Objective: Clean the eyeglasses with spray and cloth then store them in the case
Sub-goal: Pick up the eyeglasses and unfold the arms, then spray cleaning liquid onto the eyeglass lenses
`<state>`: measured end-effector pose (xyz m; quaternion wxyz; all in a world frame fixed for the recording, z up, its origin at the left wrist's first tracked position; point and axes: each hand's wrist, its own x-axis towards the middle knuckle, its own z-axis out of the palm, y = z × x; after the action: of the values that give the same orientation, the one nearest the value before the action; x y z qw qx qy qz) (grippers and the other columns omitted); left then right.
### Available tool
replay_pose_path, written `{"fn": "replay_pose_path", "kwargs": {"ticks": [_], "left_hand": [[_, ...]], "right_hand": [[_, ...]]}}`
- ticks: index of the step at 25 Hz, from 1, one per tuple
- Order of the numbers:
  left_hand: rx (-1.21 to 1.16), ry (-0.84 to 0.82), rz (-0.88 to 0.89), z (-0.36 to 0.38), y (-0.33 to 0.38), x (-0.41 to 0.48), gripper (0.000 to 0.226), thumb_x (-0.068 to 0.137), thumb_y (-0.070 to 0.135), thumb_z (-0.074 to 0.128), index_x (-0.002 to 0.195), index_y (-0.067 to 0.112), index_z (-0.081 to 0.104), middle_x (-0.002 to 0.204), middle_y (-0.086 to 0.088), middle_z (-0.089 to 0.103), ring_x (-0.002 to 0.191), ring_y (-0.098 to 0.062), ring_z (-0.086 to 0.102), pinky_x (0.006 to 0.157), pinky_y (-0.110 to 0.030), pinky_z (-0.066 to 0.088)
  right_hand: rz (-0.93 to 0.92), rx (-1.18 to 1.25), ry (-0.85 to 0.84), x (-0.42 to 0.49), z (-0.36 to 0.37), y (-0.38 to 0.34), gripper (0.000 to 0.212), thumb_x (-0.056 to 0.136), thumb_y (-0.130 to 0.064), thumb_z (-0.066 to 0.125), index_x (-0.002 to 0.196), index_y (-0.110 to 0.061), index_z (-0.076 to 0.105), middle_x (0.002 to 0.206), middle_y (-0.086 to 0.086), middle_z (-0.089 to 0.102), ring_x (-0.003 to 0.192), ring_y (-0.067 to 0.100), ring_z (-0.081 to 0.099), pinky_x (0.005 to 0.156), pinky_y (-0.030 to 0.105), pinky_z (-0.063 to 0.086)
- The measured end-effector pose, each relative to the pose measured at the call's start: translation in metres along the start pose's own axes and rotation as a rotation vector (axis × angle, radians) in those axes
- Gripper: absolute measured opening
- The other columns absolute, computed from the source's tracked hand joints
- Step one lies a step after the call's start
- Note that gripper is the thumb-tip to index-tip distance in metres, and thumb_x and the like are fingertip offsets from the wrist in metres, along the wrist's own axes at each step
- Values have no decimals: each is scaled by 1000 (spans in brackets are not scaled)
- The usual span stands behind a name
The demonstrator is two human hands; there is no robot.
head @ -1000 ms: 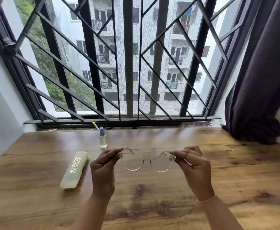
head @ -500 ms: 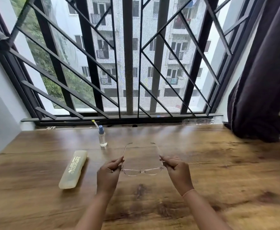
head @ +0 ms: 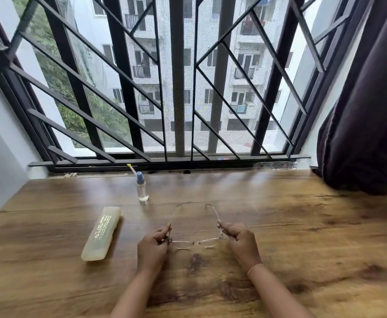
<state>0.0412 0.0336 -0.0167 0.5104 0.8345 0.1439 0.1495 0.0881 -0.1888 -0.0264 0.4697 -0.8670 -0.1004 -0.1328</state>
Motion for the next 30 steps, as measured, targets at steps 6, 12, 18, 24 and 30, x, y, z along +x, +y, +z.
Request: {"fn": "replay_pose_path", "kwargs": {"ticks": [6,12,18,24,30], "left_hand": [[27,-8,-18,0,1,0,39,76,-7,63,106,17,69,109,-2,69,93,1,60,68,6,36],[-7,0,-50,-1,4,-3,44,74,-12,61,107,16,69,106,-3,71,93,-8,62,70,6,36],[-97,116,-152,-13,11,10,40,74,-8,62,107,14,69,100,-3,73,84,-5,64,70,1,38],[-93,118,-261,-38,27,80,62,76,8,58,136,6,42,109,-20,65,100,-32,59,82,-37,45],[-9,58,-303,-32,15,115,57,87,8,56,140,7,36,134,-19,51,120,-31,50,92,-33,40]], "right_hand": [[12,-10,-9,1,3,2,36,78,6,64,104,-19,70,88,1,75,80,-5,59,74,12,42],[63,8,-15,-3,0,2,44,80,4,63,110,-29,63,87,0,74,81,18,60,73,10,41],[26,41,-39,32,12,-39,33,89,0,53,118,-14,63,113,-3,66,106,15,56,98,26,43],[200,227,-424,94,93,-115,38,96,-13,42,133,-2,46,139,11,48,131,20,42,106,24,29],[203,157,-601,115,167,-130,40,90,-8,37,128,-10,49,123,17,57,114,30,51,89,28,37]]}}
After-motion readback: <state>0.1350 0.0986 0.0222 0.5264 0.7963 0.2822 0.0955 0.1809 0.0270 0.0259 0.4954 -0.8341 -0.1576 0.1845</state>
